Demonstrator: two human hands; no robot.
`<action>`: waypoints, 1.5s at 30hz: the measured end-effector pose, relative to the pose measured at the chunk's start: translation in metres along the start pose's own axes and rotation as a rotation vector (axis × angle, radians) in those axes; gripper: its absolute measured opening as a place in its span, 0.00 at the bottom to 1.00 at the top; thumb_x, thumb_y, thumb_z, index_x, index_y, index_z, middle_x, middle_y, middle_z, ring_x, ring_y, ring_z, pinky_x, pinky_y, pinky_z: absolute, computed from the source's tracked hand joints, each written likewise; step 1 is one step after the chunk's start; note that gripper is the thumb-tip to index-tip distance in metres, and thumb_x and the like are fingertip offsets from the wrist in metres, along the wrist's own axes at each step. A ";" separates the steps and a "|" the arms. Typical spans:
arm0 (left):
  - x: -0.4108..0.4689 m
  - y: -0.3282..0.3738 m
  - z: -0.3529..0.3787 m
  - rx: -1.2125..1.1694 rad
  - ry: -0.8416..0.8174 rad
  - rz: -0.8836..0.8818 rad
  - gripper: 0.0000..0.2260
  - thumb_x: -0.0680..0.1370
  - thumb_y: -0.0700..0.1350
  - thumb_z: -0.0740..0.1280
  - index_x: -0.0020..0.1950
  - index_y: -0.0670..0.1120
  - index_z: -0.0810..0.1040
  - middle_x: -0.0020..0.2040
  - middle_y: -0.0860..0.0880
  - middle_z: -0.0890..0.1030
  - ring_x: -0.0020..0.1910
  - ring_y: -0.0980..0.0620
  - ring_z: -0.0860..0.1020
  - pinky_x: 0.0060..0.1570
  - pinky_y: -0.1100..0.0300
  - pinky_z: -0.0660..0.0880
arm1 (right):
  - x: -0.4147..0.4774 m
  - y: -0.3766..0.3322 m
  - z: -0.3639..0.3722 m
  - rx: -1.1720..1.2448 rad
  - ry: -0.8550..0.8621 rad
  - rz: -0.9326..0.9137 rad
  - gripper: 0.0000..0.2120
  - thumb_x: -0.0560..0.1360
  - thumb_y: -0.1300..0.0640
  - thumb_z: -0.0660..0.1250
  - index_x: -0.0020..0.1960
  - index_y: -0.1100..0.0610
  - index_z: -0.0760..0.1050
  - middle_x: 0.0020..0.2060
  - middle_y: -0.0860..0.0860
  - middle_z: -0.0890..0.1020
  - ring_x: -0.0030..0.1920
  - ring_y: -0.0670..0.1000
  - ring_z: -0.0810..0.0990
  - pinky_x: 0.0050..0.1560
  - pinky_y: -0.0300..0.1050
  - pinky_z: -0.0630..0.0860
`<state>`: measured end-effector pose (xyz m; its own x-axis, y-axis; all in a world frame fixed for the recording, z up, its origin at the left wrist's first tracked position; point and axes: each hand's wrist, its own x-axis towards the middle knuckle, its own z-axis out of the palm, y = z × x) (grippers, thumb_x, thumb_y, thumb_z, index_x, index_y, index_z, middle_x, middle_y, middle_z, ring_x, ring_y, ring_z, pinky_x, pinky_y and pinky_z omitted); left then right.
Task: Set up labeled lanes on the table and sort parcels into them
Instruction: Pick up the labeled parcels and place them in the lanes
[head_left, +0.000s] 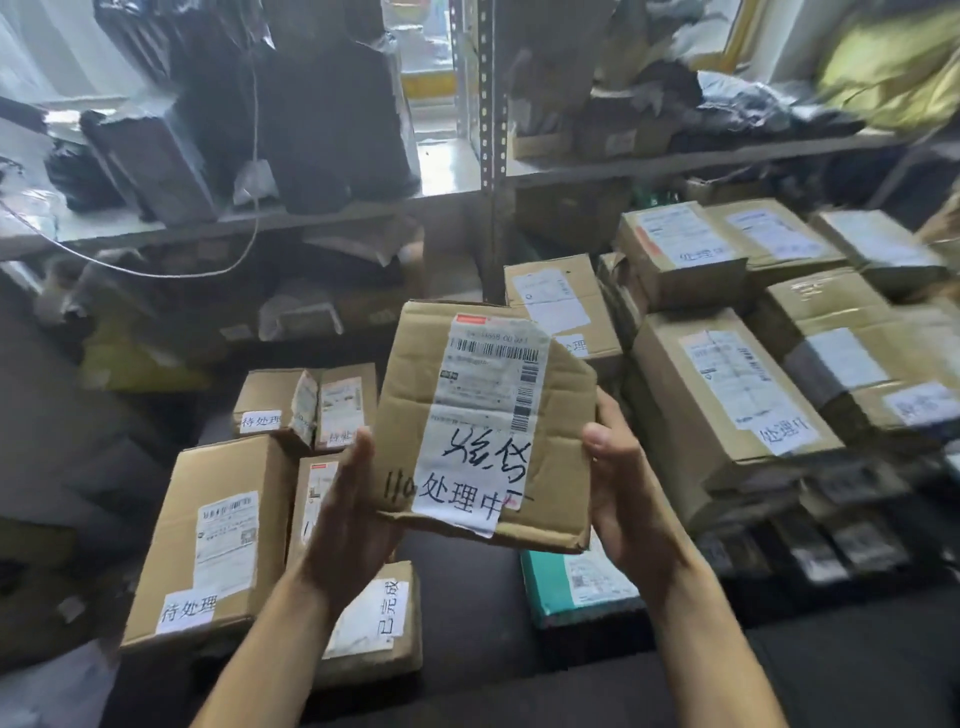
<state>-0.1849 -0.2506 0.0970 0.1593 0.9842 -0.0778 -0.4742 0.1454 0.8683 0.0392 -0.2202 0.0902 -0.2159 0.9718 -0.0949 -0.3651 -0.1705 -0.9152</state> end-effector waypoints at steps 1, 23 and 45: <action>0.000 0.001 0.002 -0.027 0.001 -0.022 0.31 0.58 0.67 0.81 0.56 0.52 0.87 0.58 0.44 0.86 0.57 0.45 0.84 0.50 0.48 0.83 | -0.006 -0.002 0.000 -0.008 0.012 0.003 0.45 0.65 0.42 0.75 0.78 0.50 0.64 0.71 0.58 0.75 0.70 0.63 0.76 0.67 0.75 0.70; 0.072 -0.010 0.148 0.202 -0.221 -0.004 0.44 0.63 0.74 0.72 0.66 0.42 0.79 0.61 0.36 0.82 0.57 0.37 0.83 0.52 0.49 0.82 | -0.042 -0.132 -0.093 -0.102 0.165 -0.196 0.76 0.38 0.26 0.81 0.74 0.67 0.66 0.67 0.75 0.72 0.68 0.78 0.70 0.69 0.79 0.63; 0.285 -0.007 0.254 0.124 0.206 0.176 0.30 0.86 0.56 0.46 0.45 0.57 0.89 0.51 0.49 0.88 0.52 0.49 0.86 0.58 0.47 0.78 | 0.163 -0.232 -0.191 -0.011 0.128 -0.101 0.28 0.83 0.37 0.49 0.60 0.52 0.82 0.54 0.53 0.87 0.53 0.50 0.87 0.54 0.48 0.82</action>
<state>0.0840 0.0034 0.1927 -0.1016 0.9948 -0.0076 -0.3672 -0.0304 0.9296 0.2617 0.0089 0.2125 -0.0611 0.9968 -0.0510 -0.3691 -0.0701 -0.9268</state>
